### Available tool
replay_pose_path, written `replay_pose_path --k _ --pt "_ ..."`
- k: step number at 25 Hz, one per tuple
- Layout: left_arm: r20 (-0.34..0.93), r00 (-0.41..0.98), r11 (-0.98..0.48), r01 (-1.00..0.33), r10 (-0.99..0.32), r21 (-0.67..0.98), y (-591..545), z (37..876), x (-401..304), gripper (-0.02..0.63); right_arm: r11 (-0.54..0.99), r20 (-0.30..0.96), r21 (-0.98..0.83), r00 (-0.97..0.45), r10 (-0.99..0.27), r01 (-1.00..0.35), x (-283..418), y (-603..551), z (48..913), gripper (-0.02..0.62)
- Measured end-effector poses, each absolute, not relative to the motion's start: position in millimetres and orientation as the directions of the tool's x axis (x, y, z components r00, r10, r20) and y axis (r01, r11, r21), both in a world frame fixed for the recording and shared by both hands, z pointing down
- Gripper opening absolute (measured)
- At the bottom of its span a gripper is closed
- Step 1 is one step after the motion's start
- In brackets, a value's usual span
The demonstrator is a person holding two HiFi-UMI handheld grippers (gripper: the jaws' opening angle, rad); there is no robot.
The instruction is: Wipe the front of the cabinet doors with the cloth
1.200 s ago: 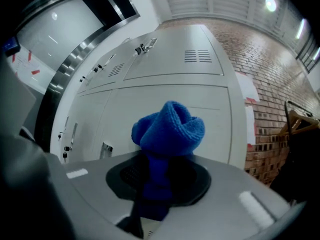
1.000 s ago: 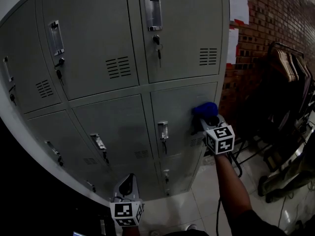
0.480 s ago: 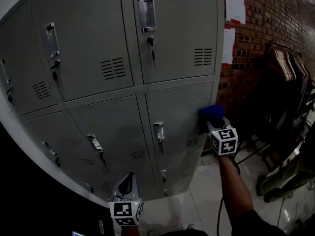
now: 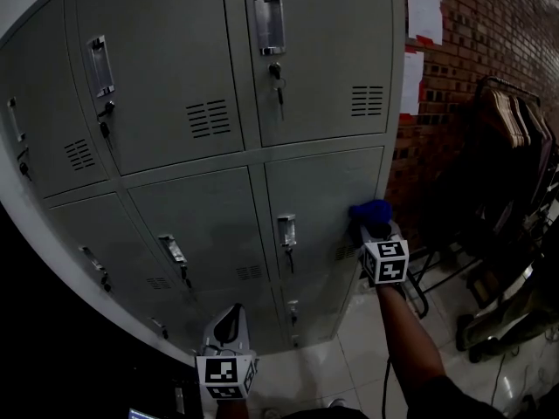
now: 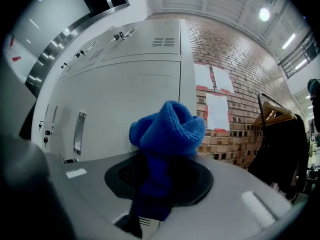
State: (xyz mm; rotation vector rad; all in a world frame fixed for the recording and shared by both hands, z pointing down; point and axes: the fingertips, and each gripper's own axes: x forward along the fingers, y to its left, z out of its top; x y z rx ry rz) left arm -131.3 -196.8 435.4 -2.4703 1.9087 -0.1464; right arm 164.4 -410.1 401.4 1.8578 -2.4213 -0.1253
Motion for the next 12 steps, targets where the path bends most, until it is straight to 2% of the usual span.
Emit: replay_pose_path --k 12 --pt "0.062 0.231 -0.235 -0.97 -0.971 -0.061 -198 436 -143 0.014 0.457 0.031 0.119 -0.457 -0.889 -0.881 68 -391 402 0.103"
